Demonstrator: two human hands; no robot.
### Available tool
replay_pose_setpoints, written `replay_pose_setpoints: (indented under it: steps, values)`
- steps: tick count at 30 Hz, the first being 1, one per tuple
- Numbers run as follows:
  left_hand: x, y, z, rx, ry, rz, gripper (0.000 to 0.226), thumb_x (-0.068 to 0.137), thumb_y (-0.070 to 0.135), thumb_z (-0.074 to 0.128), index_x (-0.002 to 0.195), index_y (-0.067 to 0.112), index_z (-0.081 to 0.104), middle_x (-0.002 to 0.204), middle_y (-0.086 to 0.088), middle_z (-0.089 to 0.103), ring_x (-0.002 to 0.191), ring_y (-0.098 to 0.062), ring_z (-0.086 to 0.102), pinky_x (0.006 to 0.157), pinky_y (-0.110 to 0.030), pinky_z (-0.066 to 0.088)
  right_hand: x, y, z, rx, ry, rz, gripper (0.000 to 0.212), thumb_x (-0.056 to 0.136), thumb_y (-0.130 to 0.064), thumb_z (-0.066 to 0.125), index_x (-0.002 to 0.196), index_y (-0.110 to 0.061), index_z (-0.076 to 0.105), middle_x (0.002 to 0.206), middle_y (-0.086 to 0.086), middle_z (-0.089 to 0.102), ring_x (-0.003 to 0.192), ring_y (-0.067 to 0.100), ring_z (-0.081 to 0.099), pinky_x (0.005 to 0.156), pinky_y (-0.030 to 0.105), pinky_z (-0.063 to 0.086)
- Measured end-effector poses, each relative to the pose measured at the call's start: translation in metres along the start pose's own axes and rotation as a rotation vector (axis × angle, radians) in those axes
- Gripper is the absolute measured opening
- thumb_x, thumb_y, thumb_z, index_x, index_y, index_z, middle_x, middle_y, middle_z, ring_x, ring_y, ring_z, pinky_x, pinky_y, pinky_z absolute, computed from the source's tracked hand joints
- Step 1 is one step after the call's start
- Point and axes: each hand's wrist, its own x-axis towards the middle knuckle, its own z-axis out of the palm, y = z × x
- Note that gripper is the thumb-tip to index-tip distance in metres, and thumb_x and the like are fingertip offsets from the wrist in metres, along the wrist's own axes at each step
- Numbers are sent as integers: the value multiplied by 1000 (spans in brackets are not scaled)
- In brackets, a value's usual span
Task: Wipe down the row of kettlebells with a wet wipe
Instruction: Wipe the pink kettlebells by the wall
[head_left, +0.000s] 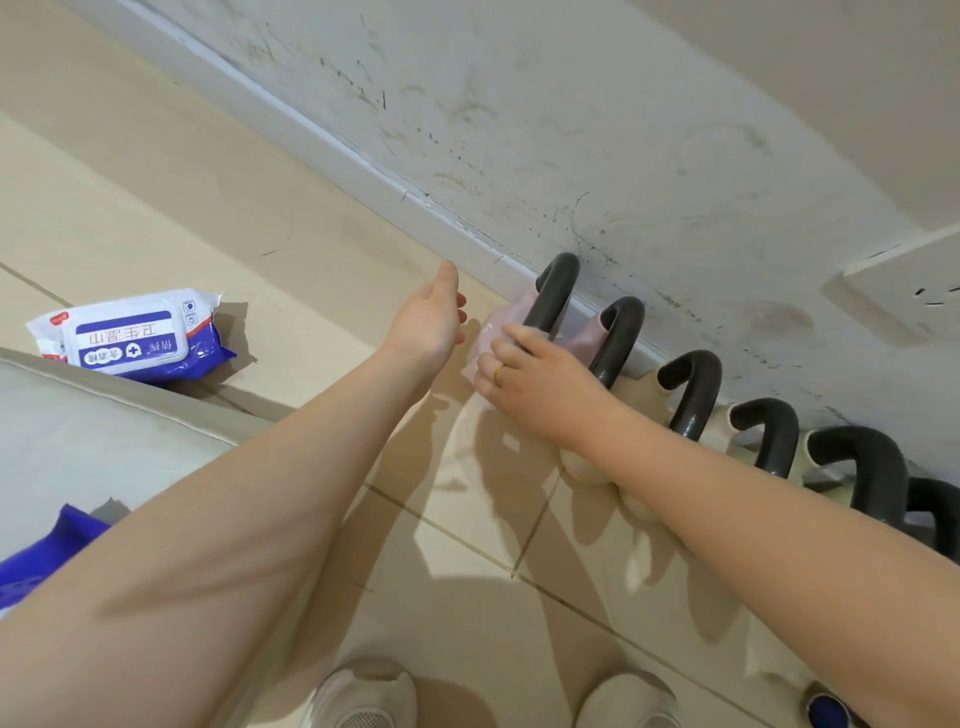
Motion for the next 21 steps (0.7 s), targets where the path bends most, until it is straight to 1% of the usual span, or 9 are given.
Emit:
replay_pose_setpoints:
  steps: [2, 4, 7, 9, 12, 15, 17, 19, 21]
  values:
    - [0, -2, 1, 27, -8, 3, 58, 96, 48, 21, 114, 6, 56, 105, -7, 60, 77, -19, 55, 80, -33, 42, 1, 9, 4, 37, 12, 15, 22, 71, -15, 61, 90, -24, 68, 85, -6, 66, 92, 19, 62, 107, 40, 30]
    - [-1, -2, 1, 45, -16, 10, 58, 96, 48, 21, 114, 6, 57, 104, -7, 61, 76, -18, 56, 80, -33, 43, 0, 1, 1, 71, 41, 73, 22, 76, -12, 51, 86, -21, 68, 85, -3, 67, 92, 22, 62, 106, 40, 30]
    - [-5, 0, 1, 47, -23, 33, 52, 97, 44, 24, 105, 6, 58, 91, -6, 60, 69, -16, 56, 71, -30, 43, 2, -9, -7, 80, 44, 7, 20, 72, -11, 52, 73, -22, 68, 74, -4, 67, 76, 20, 62, 92, 33, 43]
    - [-9, 1, -1, 47, -42, 55, 38, 96, 34, 31, 95, 7, 58, 81, -3, 57, 67, -17, 54, 65, -26, 41, 4, 14, -7, 115, 100, 47, 17, 69, -8, 54, 68, -22, 64, 68, -4, 64, 70, 19, 61, 85, 31, 49]
    - [-18, -6, -1, 134, -75, 93, 17, 90, 9, 40, 90, 10, 57, 81, -4, 57, 75, -20, 52, 64, -25, 40, -6, 53, 2, 226, 148, 321, 24, 71, 2, 51, 82, -15, 65, 85, 2, 69, 91, 23, 66, 101, 41, 41]
    - [-26, -18, 8, 311, -168, 110, 19, 82, 1, 49, 94, 10, 60, 93, -8, 59, 81, -24, 52, 73, -28, 40, -3, 47, 0, 393, 108, 436, 30, 62, 5, 63, 89, -7, 66, 97, 11, 70, 107, 32, 63, 98, 50, 41]
    - [-30, -23, 15, 446, -189, 133, 18, 81, 4, 55, 98, 8, 61, 98, -12, 64, 89, -27, 59, 76, -30, 44, 4, 26, -6, 452, 80, 370, 24, 62, 0, 61, 85, -5, 65, 91, 14, 69, 108, 35, 61, 100, 52, 41]
    - [-32, -29, 19, 554, -153, 132, 19, 84, 8, 55, 101, 3, 62, 103, -18, 67, 100, -33, 61, 82, -33, 46, 4, 11, -6, 446, 82, 199, 21, 74, -10, 48, 85, -7, 66, 88, 10, 69, 105, 31, 62, 105, 46, 37]
    - [-32, -39, 21, 519, -119, 84, 22, 82, 8, 57, 103, 0, 61, 103, -19, 67, 99, -33, 61, 82, -34, 45, -2, 17, -4, 397, 70, 122, 32, 78, -14, 45, 102, -10, 66, 104, 7, 69, 116, 27, 57, 110, 41, 23]
